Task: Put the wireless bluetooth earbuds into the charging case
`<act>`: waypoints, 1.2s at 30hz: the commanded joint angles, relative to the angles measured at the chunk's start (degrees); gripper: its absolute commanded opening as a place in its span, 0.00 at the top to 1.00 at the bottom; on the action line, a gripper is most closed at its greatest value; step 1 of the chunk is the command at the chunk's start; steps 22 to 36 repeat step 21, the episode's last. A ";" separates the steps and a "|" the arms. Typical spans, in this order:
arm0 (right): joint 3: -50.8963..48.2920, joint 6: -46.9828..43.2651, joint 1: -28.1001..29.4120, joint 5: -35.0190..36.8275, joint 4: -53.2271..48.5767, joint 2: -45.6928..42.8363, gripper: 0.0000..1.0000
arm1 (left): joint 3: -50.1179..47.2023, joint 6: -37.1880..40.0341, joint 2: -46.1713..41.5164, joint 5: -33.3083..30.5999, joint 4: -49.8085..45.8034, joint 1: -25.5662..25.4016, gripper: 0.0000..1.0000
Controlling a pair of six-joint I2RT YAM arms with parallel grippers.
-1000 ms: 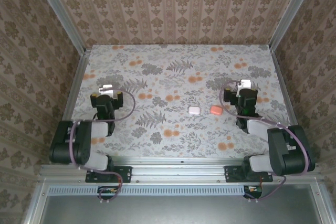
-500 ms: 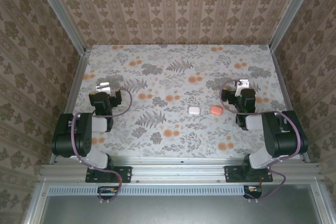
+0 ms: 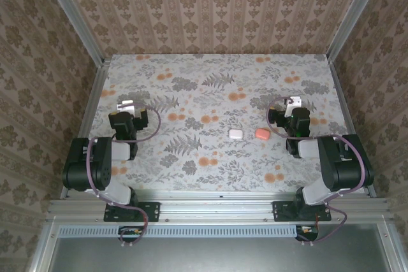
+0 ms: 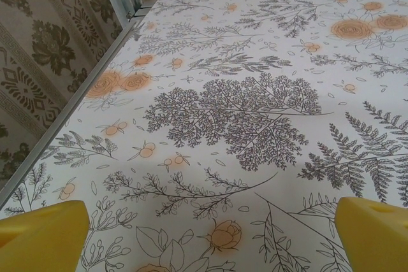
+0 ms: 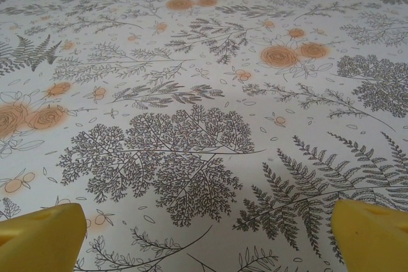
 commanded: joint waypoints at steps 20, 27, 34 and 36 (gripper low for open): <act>0.77 0.57 -0.18 -0.81 0.31 -0.19 0.00 | 1.77 0.20 -0.64 6.64 -2.33 0.66 0.00; 0.81 0.60 -0.18 -0.81 0.39 -0.16 0.00 | 1.79 0.21 -0.70 6.65 -2.40 0.61 0.00; 0.81 0.60 -0.18 -0.81 0.39 -0.16 0.00 | 1.79 0.21 -0.70 6.65 -2.40 0.61 0.00; 0.81 0.60 -0.18 -0.81 0.39 -0.16 0.00 | 1.79 0.21 -0.70 6.65 -2.40 0.61 0.00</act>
